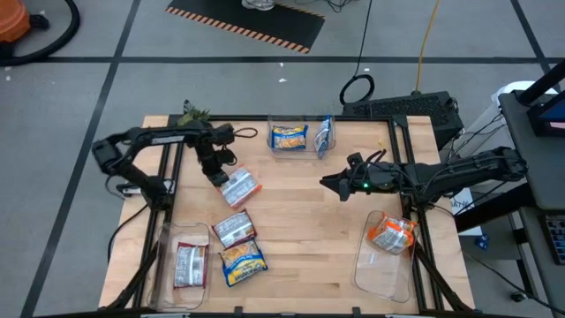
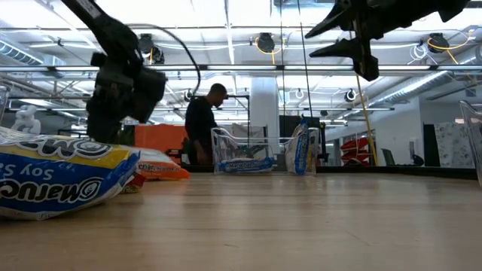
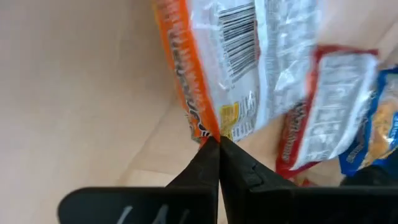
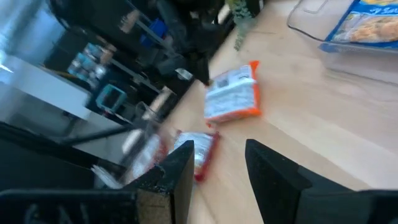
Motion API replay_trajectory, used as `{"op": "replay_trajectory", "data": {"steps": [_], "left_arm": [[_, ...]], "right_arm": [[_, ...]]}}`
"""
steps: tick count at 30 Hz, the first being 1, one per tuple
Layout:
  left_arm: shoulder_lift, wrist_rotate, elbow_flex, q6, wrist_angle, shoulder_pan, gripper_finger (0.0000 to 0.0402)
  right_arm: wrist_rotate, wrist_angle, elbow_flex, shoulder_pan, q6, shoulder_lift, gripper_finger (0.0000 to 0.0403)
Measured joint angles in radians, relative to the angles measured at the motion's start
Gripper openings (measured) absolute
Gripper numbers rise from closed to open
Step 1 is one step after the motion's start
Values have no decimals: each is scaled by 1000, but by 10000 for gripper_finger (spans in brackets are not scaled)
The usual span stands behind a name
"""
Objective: Sort Maruchan noodles
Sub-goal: Put the orange noodle pack into the bottom right transparent bin
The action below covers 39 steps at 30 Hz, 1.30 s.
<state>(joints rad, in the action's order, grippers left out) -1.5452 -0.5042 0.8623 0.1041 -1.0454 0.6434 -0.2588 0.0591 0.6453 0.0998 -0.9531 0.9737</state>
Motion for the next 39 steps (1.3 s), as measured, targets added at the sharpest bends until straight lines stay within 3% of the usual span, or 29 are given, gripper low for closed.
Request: {"op": "replay_trajectory", "data": {"steps": [4, 9, 15, 19, 27, 34, 39], "left_arm": [[110, 114, 6, -57, 3, -44, 1], [163, 181, 7, -92, 4, -110, 1], [164, 201, 7, -137, 11, -224, 1], [164, 264, 7, -183, 16, -312, 1], [173, 306, 7, -331, 92, -435, 0], [187, 328, 24, -362, 115, -530, 0], [192, 359, 62, -401, 120, -580, 0]], "right_arm": [[20, 112, 26, 0, -34, 44, 139], [40, 74, 209, -13, 76, 237, 139], [153, 19, 489, -52, 273, 518, 139], [263, -27, 600, -89, 362, 641, 144], [451, 68, 615, -211, 450, 825, 203], [473, 149, 616, -218, 556, 932, 264], [476, 215, 616, -216, 573, 986, 276]]}}
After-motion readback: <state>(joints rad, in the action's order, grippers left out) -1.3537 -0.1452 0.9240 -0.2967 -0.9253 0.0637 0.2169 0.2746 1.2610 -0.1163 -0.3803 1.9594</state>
